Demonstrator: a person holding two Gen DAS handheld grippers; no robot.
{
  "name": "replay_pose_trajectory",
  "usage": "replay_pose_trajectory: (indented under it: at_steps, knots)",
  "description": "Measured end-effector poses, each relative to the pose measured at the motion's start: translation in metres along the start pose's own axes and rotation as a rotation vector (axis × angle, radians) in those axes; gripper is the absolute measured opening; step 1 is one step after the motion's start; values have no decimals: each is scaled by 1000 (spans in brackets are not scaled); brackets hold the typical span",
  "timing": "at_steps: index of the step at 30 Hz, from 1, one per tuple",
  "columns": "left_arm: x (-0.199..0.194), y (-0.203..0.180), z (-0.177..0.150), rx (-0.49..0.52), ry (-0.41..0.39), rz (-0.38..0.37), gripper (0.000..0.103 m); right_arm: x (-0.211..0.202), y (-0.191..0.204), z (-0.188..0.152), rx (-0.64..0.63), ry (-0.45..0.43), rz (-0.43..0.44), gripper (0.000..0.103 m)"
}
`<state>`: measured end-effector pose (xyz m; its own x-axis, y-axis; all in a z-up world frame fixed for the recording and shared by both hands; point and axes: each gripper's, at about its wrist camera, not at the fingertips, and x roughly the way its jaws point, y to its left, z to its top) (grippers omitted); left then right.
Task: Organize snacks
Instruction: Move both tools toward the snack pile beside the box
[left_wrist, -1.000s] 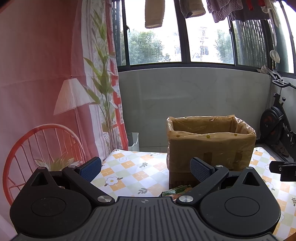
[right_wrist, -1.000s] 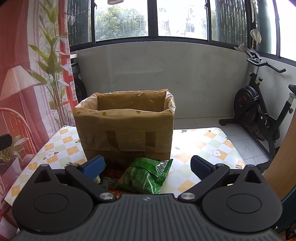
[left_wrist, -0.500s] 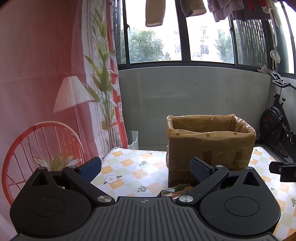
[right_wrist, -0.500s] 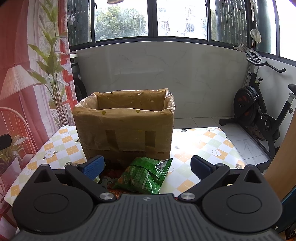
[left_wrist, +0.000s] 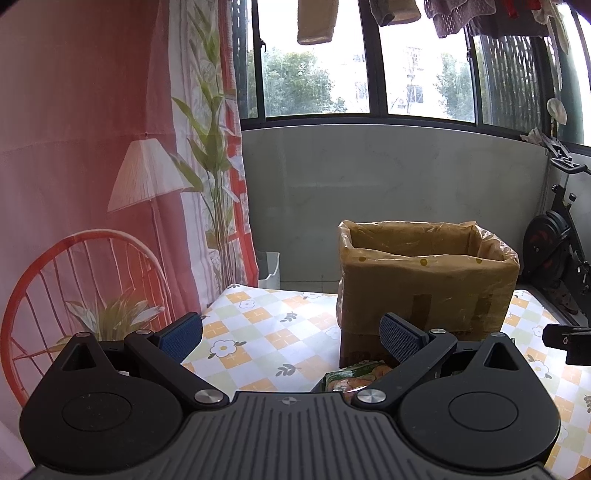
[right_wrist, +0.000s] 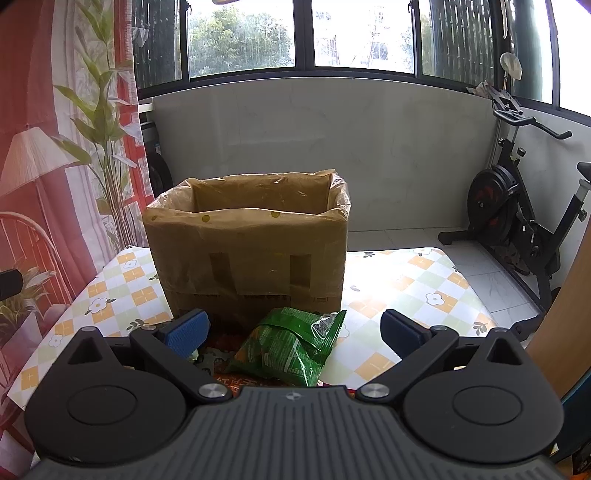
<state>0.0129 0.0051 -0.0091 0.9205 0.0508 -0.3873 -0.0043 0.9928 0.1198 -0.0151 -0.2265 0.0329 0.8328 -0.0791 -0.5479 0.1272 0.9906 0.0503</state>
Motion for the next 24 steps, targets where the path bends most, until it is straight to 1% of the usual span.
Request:
replay_pose_trajectory:
  at_steps: [4,8,10,13,16,18,21,24]
  knots:
    - [8,0,-4,6,-6,38,103,6,-4,-4,21,-6,40,103]
    - [15,6,-10,-8,-24,68,103,13,-8,-12,31,-67,79,103]
    - [20,10,-16,-33,-41,63,103,16,-7,-17,15,-103,78,103]
    - [26,15,-27,-59,-51,59,103,27,-1,-22,-21,-104,66,103]
    - [35,14,-36,-41,-28,58,103,36,6,-31,-68,-118,82,103]
    - [39,14,-42,-23,-20,60,103,42,11,-38,-97,-111,84,103]
    - [43,15,-49,-17,-11,65,103,49,14,-45,-93,-99,109,103]
    - [48,14,-56,-12,8,37,103,52,18,-50,-103,-103,92,103]
